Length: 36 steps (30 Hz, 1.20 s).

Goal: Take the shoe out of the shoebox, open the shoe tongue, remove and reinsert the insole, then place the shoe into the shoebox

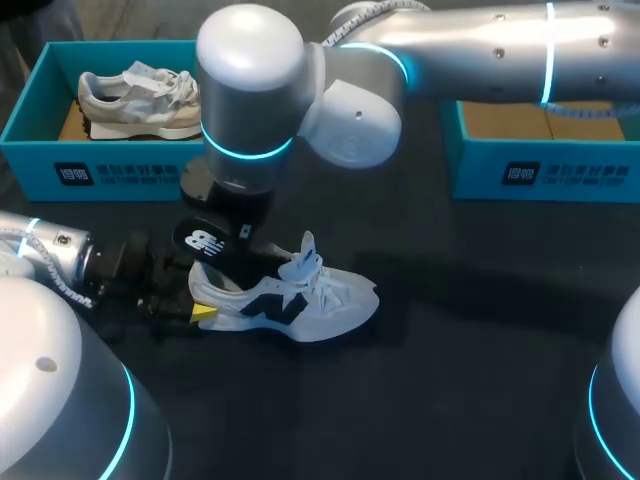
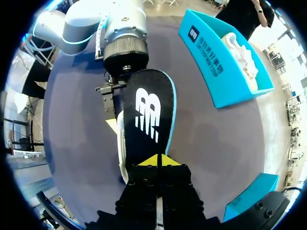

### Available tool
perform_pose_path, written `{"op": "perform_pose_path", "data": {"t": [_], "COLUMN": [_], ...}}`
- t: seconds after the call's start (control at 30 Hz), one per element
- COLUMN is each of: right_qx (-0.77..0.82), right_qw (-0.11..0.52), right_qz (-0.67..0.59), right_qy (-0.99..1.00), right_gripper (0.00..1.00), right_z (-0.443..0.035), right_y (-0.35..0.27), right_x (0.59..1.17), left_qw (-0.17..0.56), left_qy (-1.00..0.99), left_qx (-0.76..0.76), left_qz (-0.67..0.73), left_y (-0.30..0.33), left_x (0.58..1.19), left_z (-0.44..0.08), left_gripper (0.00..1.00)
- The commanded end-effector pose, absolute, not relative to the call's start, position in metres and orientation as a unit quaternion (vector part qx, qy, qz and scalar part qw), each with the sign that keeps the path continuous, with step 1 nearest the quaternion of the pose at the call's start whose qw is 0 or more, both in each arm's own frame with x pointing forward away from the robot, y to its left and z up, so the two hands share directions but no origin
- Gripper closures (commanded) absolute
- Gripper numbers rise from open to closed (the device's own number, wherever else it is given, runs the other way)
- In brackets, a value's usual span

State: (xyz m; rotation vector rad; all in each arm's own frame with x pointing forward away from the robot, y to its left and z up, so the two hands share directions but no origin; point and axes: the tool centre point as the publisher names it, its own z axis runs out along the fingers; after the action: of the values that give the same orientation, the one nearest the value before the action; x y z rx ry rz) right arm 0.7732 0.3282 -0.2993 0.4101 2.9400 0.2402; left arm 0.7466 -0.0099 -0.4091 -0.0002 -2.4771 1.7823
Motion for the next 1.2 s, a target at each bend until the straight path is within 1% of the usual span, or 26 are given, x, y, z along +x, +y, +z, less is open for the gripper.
{"op": "perform_pose_path", "data": {"t": [0.03,0.5,0.77,0.87,0.97,1.1,1.2], "right_qx": [0.139,0.139,0.131,0.136,0.139,0.147,0.138], "right_qw": [0.095,0.115,0.114,0.098,0.048,0.003,-0.043], "right_qz": [0.075,0.067,0.056,0.061,0.098,0.106,0.124], "right_qy": [0.983,0.981,0.983,0.984,0.984,0.983,0.982], "right_gripper": [1.0,1.0,1.0,1.0,1.0,1.0,1.0], "right_z": [-0.28,-0.231,-0.227,-0.233,-0.242,-0.248,-0.252], "right_y": [0.324,0.328,0.331,0.329,0.327,0.323,0.323], "right_x": [0.767,0.763,0.763,0.763,0.764,0.766,0.767], "left_qw": [0.045,0.045,0.045,0.045,0.045,0.045,0.045], "left_qy": [-0.811,-0.811,-0.811,-0.811,-0.811,-0.811,-0.811], "left_qx": [0.0,0.0,0.0,0.0,0.0,0.0,0.0], "left_qz": [0.583,0.583,0.583,0.583,0.583,0.583,0.583], "left_y": [-0.011,-0.011,-0.011,-0.011,-0.011,-0.011,-0.011], "left_x": [0.747,0.747,0.747,0.747,0.747,0.747,0.747], "left_z": [-0.409,-0.409,-0.409,-0.409,-0.409,-0.409,-0.409], "left_gripper": [1.0,1.0,1.0,1.0,1.0,1.0,1.0]}}
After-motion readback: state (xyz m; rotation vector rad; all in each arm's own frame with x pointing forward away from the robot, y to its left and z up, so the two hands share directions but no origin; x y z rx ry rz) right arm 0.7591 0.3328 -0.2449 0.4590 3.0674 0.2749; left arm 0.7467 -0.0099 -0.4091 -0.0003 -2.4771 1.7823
